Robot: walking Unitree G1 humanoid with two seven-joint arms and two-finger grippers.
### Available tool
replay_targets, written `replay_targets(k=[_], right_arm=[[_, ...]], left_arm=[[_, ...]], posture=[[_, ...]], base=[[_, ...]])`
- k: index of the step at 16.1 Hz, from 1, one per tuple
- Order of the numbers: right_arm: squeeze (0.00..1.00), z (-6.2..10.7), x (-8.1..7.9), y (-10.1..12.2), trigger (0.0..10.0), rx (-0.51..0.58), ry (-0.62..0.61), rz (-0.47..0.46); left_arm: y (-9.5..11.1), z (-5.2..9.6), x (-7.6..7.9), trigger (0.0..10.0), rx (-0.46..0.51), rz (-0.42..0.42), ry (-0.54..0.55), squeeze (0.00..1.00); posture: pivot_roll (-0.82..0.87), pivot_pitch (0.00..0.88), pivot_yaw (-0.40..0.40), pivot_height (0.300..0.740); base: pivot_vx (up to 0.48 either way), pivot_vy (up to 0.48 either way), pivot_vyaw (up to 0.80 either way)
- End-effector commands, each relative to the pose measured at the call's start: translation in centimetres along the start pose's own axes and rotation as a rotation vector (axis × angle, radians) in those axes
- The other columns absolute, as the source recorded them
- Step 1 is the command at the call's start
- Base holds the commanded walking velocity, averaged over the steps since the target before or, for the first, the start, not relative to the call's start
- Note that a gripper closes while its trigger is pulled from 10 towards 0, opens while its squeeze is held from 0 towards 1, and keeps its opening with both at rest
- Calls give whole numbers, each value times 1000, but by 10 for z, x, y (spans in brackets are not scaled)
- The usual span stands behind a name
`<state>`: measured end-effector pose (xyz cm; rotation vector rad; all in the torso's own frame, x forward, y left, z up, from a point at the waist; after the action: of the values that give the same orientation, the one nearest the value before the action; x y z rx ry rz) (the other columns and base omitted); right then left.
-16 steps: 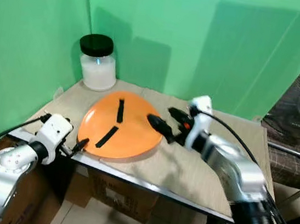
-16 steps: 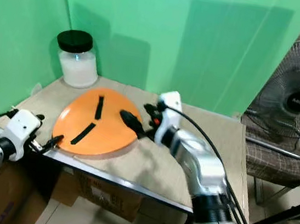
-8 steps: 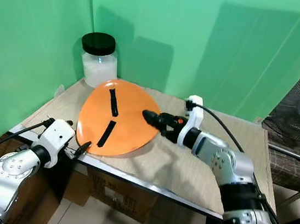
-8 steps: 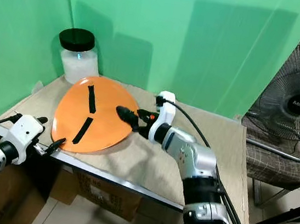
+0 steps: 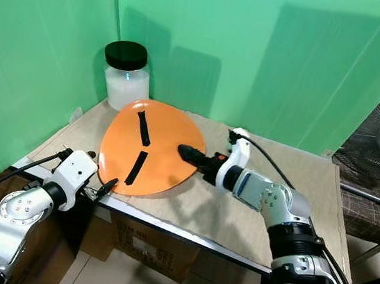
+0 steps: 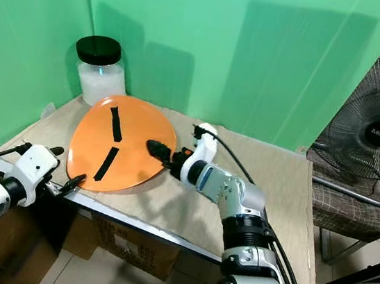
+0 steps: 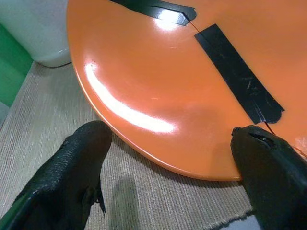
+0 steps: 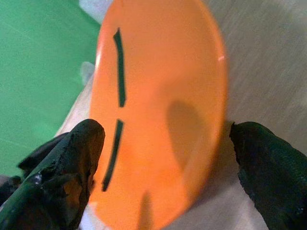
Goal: Setting the table
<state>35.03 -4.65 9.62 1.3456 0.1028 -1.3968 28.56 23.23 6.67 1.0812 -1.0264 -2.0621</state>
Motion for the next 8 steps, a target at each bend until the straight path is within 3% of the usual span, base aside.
replay_targets(k=[1, 2, 3, 8], right_arm=[[0, -1, -7, 3, 9020, -10, 37, -54], [0, -1, -10, 1, 3451, -17, 59, -96], [0, -1, -11, 1, 0, -19, 68, -115], [0, -8, -7, -12, 0, -43, 28, -187]], left_arm=[[-19, -1, 13, 10000, -88, -1, -53, 0], [-19, -1, 13, 10000, -87, -2, -54, 0], [-19, -1, 13, 10000, -86, -5, -55, 0], [-16, -4, 13, 10000, -75, -10, -54, 0]], posture=[[-14, 0, -60, 740], [-14, 0, -58, 740], [-15, 0, -59, 740], [-13, 0, -62, 740]], base=[[0, 0, 0], [0, 0, 0], [0, 0, 0], [0, 0, 0]])
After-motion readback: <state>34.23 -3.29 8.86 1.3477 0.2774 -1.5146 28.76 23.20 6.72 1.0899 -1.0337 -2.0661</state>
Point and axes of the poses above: a point about 5 cm out from each wrist's last joint towards the gripper, its own z axis pointing back from the gripper into the wrist, its own y axis along the axis of the wrist's last joint, x = y × z, the point moved 3 cm from there along -z, pointing out of the wrist towards the gripper, and after that the axes turned 2 degrees about -z, right-handed, at the moved point
